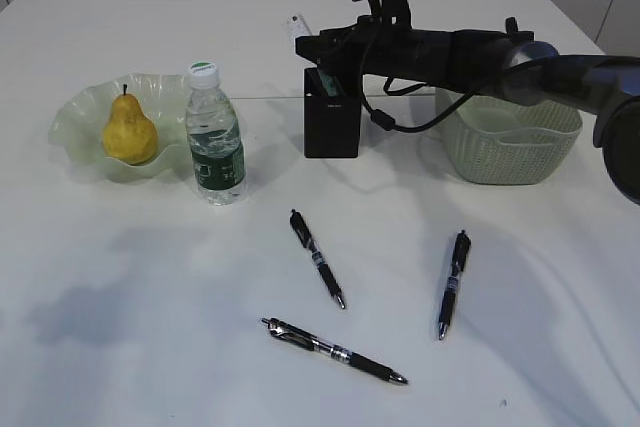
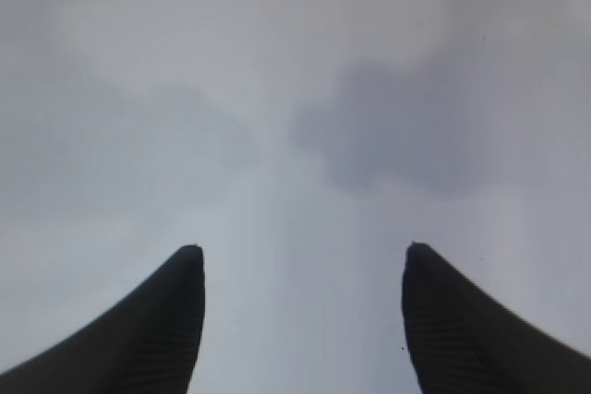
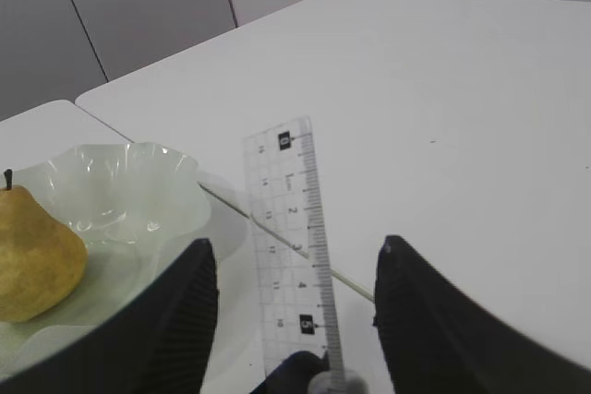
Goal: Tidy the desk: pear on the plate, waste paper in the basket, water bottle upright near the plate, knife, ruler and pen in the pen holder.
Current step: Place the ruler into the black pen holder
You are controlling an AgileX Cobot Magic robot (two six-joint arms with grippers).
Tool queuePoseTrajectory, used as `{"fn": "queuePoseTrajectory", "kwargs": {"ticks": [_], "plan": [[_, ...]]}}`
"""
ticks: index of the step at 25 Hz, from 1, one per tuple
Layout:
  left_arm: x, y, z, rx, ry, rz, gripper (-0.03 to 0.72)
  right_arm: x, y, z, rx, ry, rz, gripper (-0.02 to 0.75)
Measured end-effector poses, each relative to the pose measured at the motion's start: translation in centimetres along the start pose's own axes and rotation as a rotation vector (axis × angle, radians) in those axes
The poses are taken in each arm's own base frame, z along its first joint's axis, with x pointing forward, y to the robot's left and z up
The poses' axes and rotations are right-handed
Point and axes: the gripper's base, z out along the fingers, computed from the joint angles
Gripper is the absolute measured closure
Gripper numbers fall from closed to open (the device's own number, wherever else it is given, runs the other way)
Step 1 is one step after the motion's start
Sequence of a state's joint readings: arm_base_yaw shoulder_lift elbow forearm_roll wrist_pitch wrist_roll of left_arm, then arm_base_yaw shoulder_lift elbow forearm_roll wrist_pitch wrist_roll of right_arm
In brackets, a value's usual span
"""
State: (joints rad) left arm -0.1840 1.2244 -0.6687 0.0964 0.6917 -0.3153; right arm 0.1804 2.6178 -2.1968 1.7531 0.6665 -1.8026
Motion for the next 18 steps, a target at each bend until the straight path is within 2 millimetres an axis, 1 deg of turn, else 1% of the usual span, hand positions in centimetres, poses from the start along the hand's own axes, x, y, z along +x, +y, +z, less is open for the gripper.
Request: {"fn": "queuePoseTrajectory", "kwargs": {"ticks": [4, 7, 12, 18], "plan": [[0.0, 0.0, 0.0, 0.0, 0.0, 0.0, 0.214, 0.0, 0.0, 0.0, 0.002, 0.001, 0.0, 0.328], [0.0, 0.0, 0.0, 0.0, 0.0, 0.0, 0.214, -0.6, 0.0, -0.1, 0.007, -0.007, -0.006, 0.328], [0.0, 0.0, 0.0, 0.0, 0.0, 0.0, 0.214, -3.2, 0.5, -0.7, 0.009, -0.044, -0.016, 0.328], [0.0, 0.0, 0.0, 0.0, 0.0, 0.0, 0.214, -6.2, 1.0, -1.7, 0.009, -0.065, 0.03, 0.328]]}}
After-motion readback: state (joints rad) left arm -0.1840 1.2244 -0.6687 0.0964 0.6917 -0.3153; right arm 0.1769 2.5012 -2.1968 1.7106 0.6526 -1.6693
